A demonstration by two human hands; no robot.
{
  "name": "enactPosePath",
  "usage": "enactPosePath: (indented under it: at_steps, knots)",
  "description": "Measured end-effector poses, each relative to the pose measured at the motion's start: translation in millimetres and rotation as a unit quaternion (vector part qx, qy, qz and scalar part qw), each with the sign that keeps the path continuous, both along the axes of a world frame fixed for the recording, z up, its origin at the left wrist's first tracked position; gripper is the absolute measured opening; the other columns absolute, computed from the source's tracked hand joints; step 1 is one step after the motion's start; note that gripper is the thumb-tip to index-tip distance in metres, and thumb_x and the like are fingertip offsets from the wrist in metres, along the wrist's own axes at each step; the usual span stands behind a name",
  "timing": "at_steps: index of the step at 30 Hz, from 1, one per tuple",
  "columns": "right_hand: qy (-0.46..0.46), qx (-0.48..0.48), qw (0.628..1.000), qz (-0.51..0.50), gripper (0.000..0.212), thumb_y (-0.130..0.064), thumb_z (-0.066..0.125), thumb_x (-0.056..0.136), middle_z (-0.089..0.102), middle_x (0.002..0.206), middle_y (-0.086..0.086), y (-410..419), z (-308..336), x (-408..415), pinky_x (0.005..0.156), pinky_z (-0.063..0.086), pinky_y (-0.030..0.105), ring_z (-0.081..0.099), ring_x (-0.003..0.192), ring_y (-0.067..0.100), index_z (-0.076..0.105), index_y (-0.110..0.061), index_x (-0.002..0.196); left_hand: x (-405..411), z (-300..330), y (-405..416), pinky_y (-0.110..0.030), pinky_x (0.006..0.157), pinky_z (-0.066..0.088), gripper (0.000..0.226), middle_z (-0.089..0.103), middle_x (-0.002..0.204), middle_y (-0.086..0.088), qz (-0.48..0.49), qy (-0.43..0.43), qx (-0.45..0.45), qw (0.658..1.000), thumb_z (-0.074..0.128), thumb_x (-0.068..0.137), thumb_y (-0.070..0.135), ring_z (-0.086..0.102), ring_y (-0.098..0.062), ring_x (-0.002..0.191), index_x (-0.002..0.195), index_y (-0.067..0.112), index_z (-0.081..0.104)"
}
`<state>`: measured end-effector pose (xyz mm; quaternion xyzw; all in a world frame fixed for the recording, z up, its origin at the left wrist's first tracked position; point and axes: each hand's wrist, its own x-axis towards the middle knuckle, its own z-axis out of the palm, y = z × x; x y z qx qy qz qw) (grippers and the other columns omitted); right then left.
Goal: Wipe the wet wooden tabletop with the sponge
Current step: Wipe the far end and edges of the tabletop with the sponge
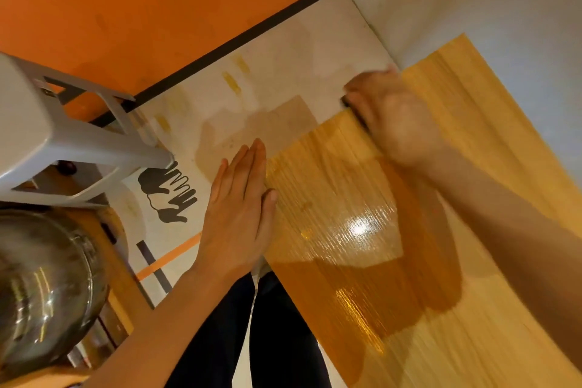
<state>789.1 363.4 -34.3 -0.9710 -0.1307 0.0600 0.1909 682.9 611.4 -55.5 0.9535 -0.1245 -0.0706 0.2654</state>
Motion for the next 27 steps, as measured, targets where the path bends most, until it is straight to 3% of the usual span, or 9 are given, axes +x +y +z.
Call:
enactPosePath:
  at_steps: [3,8,12,15,17,19,22,25,27]
  knots:
    - [0.009,-0.014,0.992,-0.127,0.040,-0.027,0.033,0.105,0.046,0.145,0.011,-32,3,8,0.121,0.015,0.040,0.027,0.144,0.026,0.053,-0.006,0.133,-6,-1,18,-0.024,0.125,-0.006,0.055,0.021,0.162,-0.001,0.006,0.016,-0.039,0.999,0.036,0.106,0.020,0.000,0.000,0.153,0.158,0.005,0.023]
    - [-0.018,0.025,0.973,-0.227,0.044,-0.025,0.031,0.106,0.032,0.155,0.011,20,-4,-22,0.123,0.007,0.041,0.014,0.149,0.026,0.039,-0.005,0.144,-29,2,53,-0.020,0.125,-0.003,0.048,0.036,0.156,0.008,0.090,0.080,-0.106,0.987,0.030,0.107,0.023,0.011,0.013,0.149,0.154,0.016,0.038]
    - [-0.036,0.028,0.977,-0.208,0.043,-0.022,0.036,0.105,0.034,0.154,0.012,91,-9,-65,0.123,0.006,0.039,0.018,0.148,0.027,0.039,-0.004,0.144,-33,3,55,-0.016,0.124,-0.001,0.050,0.038,0.157,0.003,0.095,0.119,-0.140,0.978,0.029,0.106,0.023,0.015,0.013,0.148,0.155,0.016,0.034]
    - [-0.048,0.047,0.983,-0.169,0.041,-0.020,0.043,0.103,0.042,0.149,0.012,153,-16,-98,0.120,0.021,0.047,0.028,0.145,0.028,0.046,-0.004,0.140,-30,4,55,-0.012,0.122,-0.001,0.050,0.032,0.157,0.007,0.080,0.130,-0.152,0.977,0.029,0.106,0.018,0.010,0.020,0.144,0.156,0.015,0.031]
    - [-0.046,0.047,0.990,-0.121,0.041,-0.019,0.049,0.101,0.043,0.149,0.012,182,-20,-118,0.118,0.026,0.047,0.030,0.144,0.028,0.047,-0.005,0.139,-29,4,55,-0.013,0.122,0.001,0.050,0.030,0.158,0.007,0.078,0.139,-0.165,0.973,0.031,0.107,0.007,0.013,0.017,0.146,0.156,0.013,0.030]
    - [-0.043,0.054,0.996,-0.064,0.041,-0.020,0.050,0.101,0.041,0.150,0.010,183,-22,-126,0.117,0.028,0.045,0.029,0.144,0.026,0.046,-0.007,0.140,-30,4,56,-0.012,0.122,0.002,0.052,0.031,0.160,0.010,0.087,0.155,-0.181,0.967,0.032,0.106,0.000,0.017,0.014,0.147,0.156,0.014,0.031]
    - [-0.045,0.035,0.998,-0.035,0.043,-0.026,0.043,0.102,0.041,0.150,0.008,143,-16,-111,0.120,0.024,0.043,0.029,0.144,0.022,0.045,-0.010,0.141,-30,7,56,-0.001,0.114,0.000,0.052,0.028,0.153,0.027,0.087,0.173,-0.193,0.962,0.031,0.108,0.008,0.015,0.025,0.140,0.157,0.025,0.028]
    - [-0.029,0.037,0.979,-0.197,0.045,-0.024,0.036,0.104,0.031,0.156,0.008,79,-11,-84,0.123,0.011,0.043,0.018,0.148,0.023,0.036,-0.009,0.147,-26,9,58,0.000,0.113,0.000,0.053,0.028,0.151,0.029,0.078,0.188,-0.198,0.959,0.033,0.108,0.008,0.014,0.030,0.136,0.158,0.023,0.028]
    - [-0.021,0.061,0.938,-0.339,0.045,-0.021,0.034,0.105,0.025,0.158,0.010,47,-8,-76,0.123,0.009,0.044,0.013,0.149,0.024,0.032,-0.007,0.148,-23,9,60,-0.004,0.116,0.001,0.053,0.031,0.155,0.022,0.071,0.197,-0.192,0.959,0.033,0.107,0.006,0.021,0.017,0.143,0.158,0.023,0.030]
